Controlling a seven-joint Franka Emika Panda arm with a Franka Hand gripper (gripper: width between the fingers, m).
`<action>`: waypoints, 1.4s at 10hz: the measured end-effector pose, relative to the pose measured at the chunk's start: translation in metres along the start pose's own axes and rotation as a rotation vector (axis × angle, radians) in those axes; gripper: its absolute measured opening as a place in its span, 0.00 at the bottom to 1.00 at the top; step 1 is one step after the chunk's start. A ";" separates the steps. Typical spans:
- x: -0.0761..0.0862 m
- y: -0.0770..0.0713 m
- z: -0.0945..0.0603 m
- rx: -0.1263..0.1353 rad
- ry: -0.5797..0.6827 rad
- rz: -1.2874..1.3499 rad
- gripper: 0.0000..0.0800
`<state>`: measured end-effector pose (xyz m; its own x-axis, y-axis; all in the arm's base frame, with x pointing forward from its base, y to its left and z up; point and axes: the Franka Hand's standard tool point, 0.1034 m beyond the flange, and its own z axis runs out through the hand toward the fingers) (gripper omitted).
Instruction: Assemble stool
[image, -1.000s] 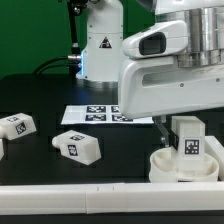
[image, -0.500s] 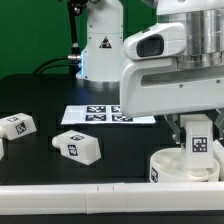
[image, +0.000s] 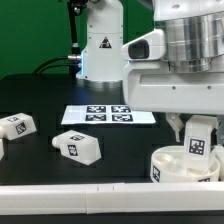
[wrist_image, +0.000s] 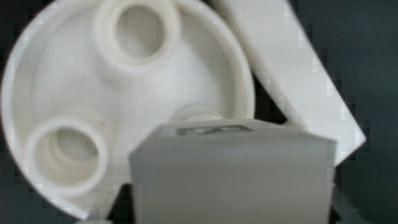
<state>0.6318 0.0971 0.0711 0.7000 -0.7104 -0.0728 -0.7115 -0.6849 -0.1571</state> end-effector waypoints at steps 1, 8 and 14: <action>-0.005 -0.005 0.002 0.002 -0.006 0.159 0.42; -0.007 -0.010 0.004 0.086 -0.019 0.580 0.42; -0.016 -0.031 -0.025 0.054 -0.031 -0.066 0.81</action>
Offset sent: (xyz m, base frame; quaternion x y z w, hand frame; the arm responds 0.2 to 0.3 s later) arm 0.0000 0.0000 0.0000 0.0000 0.0000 0.1938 0.9810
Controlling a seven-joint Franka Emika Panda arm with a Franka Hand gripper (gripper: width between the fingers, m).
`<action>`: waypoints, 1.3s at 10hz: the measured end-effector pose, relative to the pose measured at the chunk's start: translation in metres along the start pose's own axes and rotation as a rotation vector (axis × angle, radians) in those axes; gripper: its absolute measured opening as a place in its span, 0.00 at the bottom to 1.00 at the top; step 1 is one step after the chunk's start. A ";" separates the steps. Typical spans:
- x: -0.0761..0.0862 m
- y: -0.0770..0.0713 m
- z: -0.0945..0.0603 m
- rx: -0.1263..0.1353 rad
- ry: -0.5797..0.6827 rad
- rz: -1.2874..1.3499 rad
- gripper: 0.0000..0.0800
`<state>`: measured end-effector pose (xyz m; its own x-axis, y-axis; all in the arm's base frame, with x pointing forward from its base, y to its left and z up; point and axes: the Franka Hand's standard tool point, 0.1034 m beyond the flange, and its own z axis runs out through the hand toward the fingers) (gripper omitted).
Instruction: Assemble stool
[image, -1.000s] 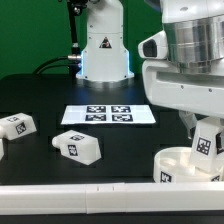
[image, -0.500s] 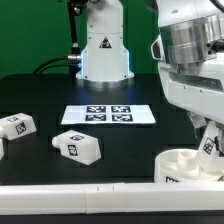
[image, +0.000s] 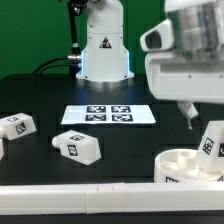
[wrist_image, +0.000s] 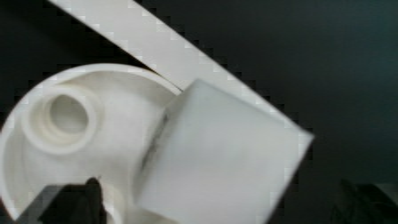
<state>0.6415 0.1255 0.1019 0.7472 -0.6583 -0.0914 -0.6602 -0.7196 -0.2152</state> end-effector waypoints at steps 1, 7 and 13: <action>0.000 0.001 0.001 -0.001 -0.001 -0.076 0.81; -0.005 0.007 0.010 -0.074 -0.008 -0.947 0.81; -0.007 0.009 0.010 -0.146 -0.024 -1.534 0.81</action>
Offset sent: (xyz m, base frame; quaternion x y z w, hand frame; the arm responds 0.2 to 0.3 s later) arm -0.0092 0.0095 0.0055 0.0066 -0.0045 -0.4462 0.8949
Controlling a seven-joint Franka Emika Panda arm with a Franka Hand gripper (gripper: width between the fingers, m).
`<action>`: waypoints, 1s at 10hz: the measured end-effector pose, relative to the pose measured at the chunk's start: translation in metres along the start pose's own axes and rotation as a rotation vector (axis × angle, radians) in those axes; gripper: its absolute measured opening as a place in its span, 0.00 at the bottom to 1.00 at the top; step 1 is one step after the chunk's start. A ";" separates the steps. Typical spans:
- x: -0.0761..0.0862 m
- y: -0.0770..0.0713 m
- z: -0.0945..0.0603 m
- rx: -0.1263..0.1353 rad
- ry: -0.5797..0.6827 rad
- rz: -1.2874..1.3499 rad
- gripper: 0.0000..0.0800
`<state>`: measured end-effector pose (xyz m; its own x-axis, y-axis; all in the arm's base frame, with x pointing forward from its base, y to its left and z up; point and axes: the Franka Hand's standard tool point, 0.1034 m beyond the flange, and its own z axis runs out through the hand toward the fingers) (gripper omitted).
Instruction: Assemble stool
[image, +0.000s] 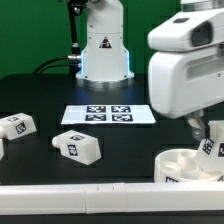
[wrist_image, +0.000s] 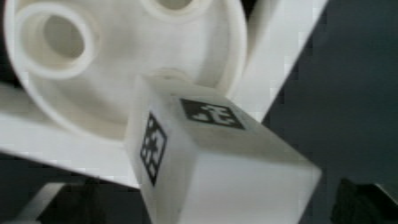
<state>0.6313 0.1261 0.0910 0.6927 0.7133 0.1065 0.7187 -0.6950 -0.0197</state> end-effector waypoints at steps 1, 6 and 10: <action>-0.003 0.001 0.004 -0.006 -0.014 -0.130 0.81; -0.004 0.008 0.017 -0.017 -0.050 -0.391 0.70; -0.005 0.009 0.018 -0.020 -0.048 -0.206 0.42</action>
Offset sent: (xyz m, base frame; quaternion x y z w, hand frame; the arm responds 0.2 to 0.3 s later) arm 0.0152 0.0048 -0.0121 -0.0065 -0.0268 -0.1641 0.9861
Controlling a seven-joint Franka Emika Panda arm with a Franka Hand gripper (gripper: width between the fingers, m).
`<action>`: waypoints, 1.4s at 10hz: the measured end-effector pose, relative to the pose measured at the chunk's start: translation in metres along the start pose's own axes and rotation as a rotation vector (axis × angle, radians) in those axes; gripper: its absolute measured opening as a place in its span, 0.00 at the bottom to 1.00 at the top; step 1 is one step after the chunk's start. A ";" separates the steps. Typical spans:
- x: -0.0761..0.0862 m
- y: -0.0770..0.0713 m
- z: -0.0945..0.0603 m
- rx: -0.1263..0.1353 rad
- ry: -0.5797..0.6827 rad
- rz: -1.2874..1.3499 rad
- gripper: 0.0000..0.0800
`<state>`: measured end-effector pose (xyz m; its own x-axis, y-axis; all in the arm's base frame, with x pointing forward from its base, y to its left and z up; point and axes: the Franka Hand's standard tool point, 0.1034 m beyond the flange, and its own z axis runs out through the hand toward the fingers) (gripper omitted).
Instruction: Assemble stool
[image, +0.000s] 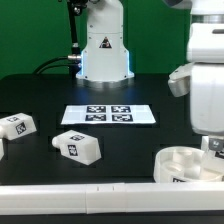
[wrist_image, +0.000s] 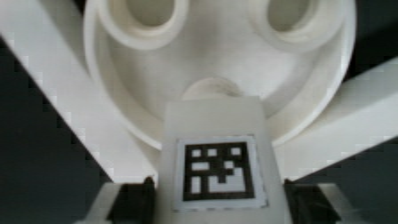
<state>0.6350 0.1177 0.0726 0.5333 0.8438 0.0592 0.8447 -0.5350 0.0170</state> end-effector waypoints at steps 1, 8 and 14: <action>-0.002 0.003 -0.001 -0.002 0.006 0.111 0.42; -0.007 0.011 0.000 0.005 0.084 0.874 0.42; -0.013 0.007 0.002 0.102 0.119 1.694 0.42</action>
Offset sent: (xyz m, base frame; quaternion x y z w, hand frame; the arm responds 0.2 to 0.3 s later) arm -0.0076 -0.0094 0.0017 -0.0013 0.0453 0.4170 0.9078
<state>0.6346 0.1030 0.0699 0.7708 -0.6370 0.0114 -0.6226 -0.7570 -0.1984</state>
